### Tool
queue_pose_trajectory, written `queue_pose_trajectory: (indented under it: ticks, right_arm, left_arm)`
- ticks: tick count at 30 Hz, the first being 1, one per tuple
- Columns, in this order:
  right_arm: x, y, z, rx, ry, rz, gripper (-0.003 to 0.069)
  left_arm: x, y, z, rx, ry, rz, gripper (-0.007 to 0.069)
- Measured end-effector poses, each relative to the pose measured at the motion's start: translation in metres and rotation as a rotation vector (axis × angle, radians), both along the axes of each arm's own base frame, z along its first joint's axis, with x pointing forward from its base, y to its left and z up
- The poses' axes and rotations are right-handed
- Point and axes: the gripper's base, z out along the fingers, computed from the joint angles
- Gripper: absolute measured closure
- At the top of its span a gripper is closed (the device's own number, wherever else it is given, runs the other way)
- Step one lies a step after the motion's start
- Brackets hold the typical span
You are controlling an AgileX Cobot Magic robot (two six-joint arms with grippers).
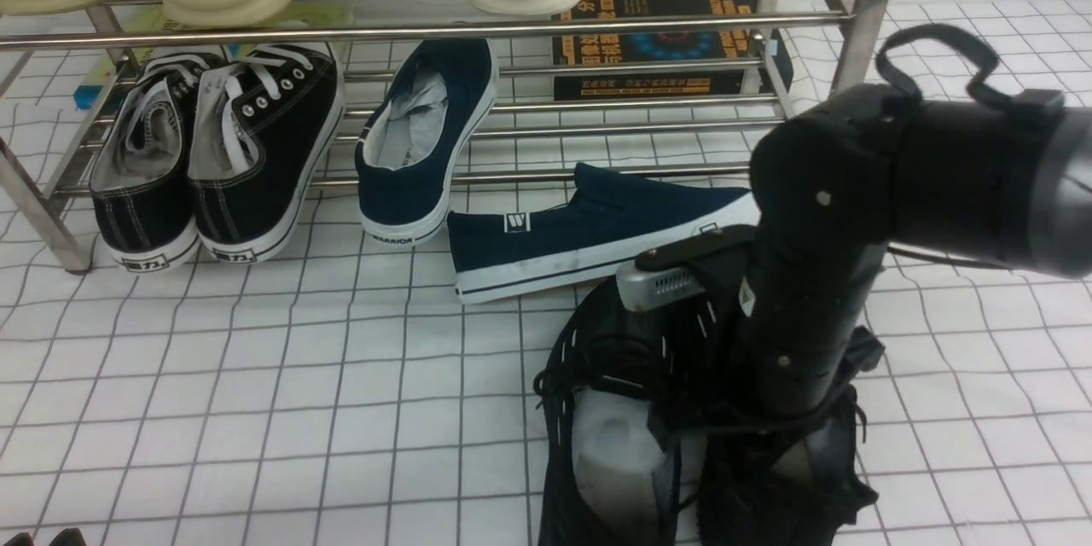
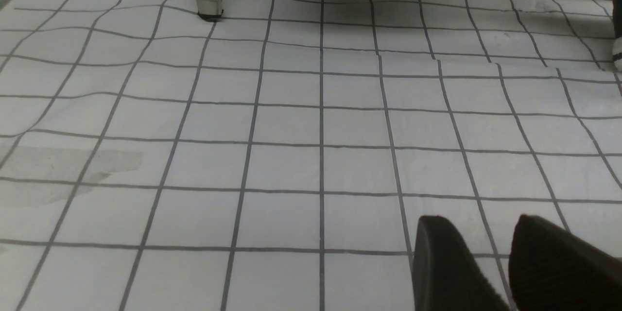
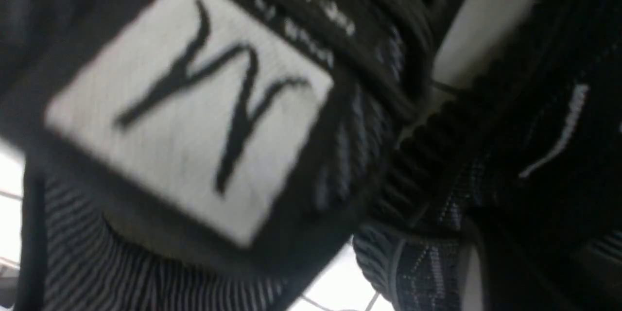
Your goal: Take the shoes off the shelf with your hand from the white checkered tablecloth.
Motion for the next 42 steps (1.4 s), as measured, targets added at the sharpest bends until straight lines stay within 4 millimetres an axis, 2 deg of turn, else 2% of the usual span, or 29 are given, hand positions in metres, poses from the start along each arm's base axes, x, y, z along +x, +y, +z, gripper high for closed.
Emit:
queue_pose_trajectory:
  ticks: [3,4,5,7,9,10,12,13,15,16,17,21,22,23,25,26,27,31,34,35,38,42]
  right_arm:
    - [0.001,0.001,-0.002,0.004,0.002,-0.004,0.0543]
    - [0.001,0.002,-0.001,0.014,0.004,-0.008,0.0494]
    - [0.001,0.002,-0.001,0.014,0.004,-0.008,0.0486]
    - [0.004,0.006,0.004,0.032,0.009,-0.002,0.0384]
    - [0.004,0.007,0.008,0.029,0.021,0.017,0.0348]
    - [0.006,0.009,0.019,0.030,0.022,0.061,0.0319]
    - [0.008,0.011,0.029,0.044,0.002,0.085,0.0310]
    - [0.009,0.011,0.042,0.059,-0.026,0.108,0.0310]
    - [0.006,0.008,0.064,0.091,-0.094,0.133,0.0333]
    - [0.006,0.007,0.067,0.095,-0.103,0.137,0.0336]
    - [0.000,0.001,0.084,0.113,-0.152,0.144,0.0373]
    - [-0.023,-0.021,0.133,0.174,-0.285,0.147,0.0508]
    - [-0.025,-0.022,0.135,0.178,-0.291,0.147,0.0516]
    - [-0.039,-0.033,0.151,0.208,-0.334,0.146,0.0571]
    - [-0.059,-0.050,0.166,0.233,-0.382,0.145,0.0634]
    - [-0.062,-0.053,0.164,0.229,-0.379,0.146,0.0640]
    - [-0.076,-0.066,0.167,0.230,-0.407,0.143,0.0667]
    - [-0.124,-0.111,0.163,0.311,-0.605,0.086,0.0674]
    - [-0.148,-0.133,0.145,0.489,-0.840,0.018,0.0674]
    - [-0.155,-0.138,0.132,0.576,-0.933,-0.010,0.0673]
    - [-0.164,-0.146,0.097,0.728,-1.116,-0.043,0.0673]
    - [-0.172,-0.152,0.072,0.872,-1.332,-0.028,0.0669]
  left_arm:
    - [0.000,0.000,0.000,0.000,0.000,0.000,0.0383]
    - [0.000,0.000,0.000,0.000,0.000,0.000,0.0383]
    - [0.000,0.000,0.000,0.000,0.000,0.000,0.0383]
    - [0.000,0.000,0.000,0.000,0.000,0.000,0.0383]
    - [0.000,0.000,0.000,0.000,0.000,0.000,0.0383]
    - [0.000,0.000,0.000,0.000,0.000,0.000,0.0383]
    - [0.000,0.000,0.000,0.000,0.000,0.000,0.0383]
    - [0.000,0.000,0.000,0.000,0.000,0.000,0.0383]
    - [0.000,0.000,0.000,0.000,0.000,0.000,0.0383]
    - [0.000,0.000,0.000,0.000,0.000,0.000,0.0383]
    - [0.000,0.000,0.000,0.000,0.000,0.000,0.0383]
    - [0.000,0.000,0.000,0.000,0.000,0.000,0.0383]
    - [0.000,0.000,0.000,0.000,0.000,0.000,0.0383]
    - [0.000,0.000,0.000,0.000,0.000,0.000,0.0383]
    - [0.000,0.000,0.000,0.000,0.000,0.000,0.0383]
    - [0.000,0.000,0.000,0.000,0.000,0.000,0.0383]
    - [0.000,0.000,0.000,0.000,0.000,0.000,0.0383]
    - [0.000,0.000,0.000,0.000,0.000,0.000,0.0383]
    - [0.000,0.000,0.000,0.000,0.000,0.000,0.0383]
    - [0.000,0.000,0.000,0.000,0.000,0.000,0.0383]
    - [0.000,0.000,0.000,0.000,0.000,0.000,0.0383]
    - [0.000,0.000,0.000,0.000,0.000,0.000,0.0383]
